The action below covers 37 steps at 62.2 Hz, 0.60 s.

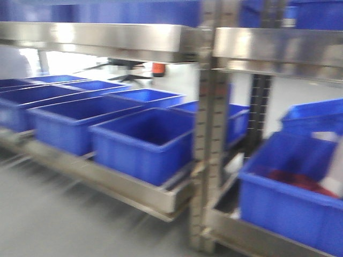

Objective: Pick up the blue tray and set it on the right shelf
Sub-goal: 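Raise the held tray above the shelf's upper steel rail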

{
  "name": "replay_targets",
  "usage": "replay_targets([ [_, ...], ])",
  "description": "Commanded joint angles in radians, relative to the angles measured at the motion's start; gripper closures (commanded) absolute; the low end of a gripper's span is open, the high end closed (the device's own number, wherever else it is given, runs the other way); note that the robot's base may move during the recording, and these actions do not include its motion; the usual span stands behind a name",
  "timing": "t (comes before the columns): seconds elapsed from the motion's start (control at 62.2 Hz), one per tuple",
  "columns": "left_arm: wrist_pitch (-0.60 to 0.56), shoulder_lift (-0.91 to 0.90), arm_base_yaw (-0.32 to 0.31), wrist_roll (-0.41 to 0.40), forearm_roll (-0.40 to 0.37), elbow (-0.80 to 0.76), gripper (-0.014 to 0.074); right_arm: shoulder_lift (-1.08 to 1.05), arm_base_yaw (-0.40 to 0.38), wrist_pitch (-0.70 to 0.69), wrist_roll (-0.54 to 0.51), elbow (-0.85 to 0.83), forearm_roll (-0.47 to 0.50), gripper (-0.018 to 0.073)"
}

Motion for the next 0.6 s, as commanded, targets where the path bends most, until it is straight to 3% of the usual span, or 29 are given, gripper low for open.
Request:
replay_targets([
  [0.0, 0.101, -0.039, 0.001, 0.025, 0.049, -0.031, 0.0645, -0.030, -0.007, -0.025, -0.038, -0.027, -0.076, 0.0501],
  [0.579, 0.099, -0.039, 0.001, 0.025, 0.047, -0.031, 0.0645, -0.030, -0.007, -0.025, -0.038, -0.027, -0.076, 0.0501],
])
